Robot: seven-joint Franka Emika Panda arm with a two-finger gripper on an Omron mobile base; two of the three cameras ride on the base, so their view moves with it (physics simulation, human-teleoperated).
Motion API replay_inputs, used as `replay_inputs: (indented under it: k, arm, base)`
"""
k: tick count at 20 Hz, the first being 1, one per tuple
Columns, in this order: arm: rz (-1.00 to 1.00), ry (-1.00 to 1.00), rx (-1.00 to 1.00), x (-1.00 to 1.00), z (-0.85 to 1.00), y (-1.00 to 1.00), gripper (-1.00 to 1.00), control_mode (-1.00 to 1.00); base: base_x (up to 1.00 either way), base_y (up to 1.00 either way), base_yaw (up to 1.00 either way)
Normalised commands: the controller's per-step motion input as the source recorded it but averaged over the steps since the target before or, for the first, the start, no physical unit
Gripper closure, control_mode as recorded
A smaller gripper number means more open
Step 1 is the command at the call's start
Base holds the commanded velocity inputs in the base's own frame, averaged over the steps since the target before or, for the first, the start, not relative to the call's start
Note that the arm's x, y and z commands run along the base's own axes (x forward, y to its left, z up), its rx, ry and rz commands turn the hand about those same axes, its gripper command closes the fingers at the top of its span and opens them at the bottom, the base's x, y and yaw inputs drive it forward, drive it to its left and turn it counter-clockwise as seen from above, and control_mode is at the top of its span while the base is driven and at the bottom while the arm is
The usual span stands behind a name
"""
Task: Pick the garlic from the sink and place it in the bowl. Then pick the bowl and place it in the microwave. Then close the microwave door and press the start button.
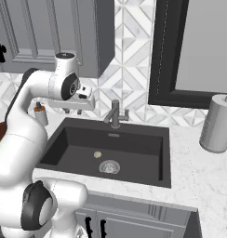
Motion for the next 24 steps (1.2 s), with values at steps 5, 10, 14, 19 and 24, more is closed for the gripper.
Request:
replay_inputs:
  k: [5, 10, 14, 19, 24]
  arm:
    - [0.00, 0.00, -0.01, -0.04, -0.02, 0.10, -1.00, -1.00]
    - [0.00, 0.09, -0.01, 0.04, -0.44, 0.36, -1.00, -1.00]
    - [0.00, 0.09, -0.01, 0.05, -0.71, 0.34, -1.00, -1.00]
    - [-0.02, -0.02, -0.07, 0.37, -0.65, 0.22, -1.00, -1.00]
    - [-0.07, -0.05, -0.01, 0.31, -0.46, -0.08, -1.00, -1.00]
  base:
    - [0.00, 0.00, 0.00]
    - [0.00, 0.00, 0.00]
    - [0.00, 0.00, 0.00]
    - [0.00, 0.00, 0.00]
    - [0.00, 0.00, 0.00]
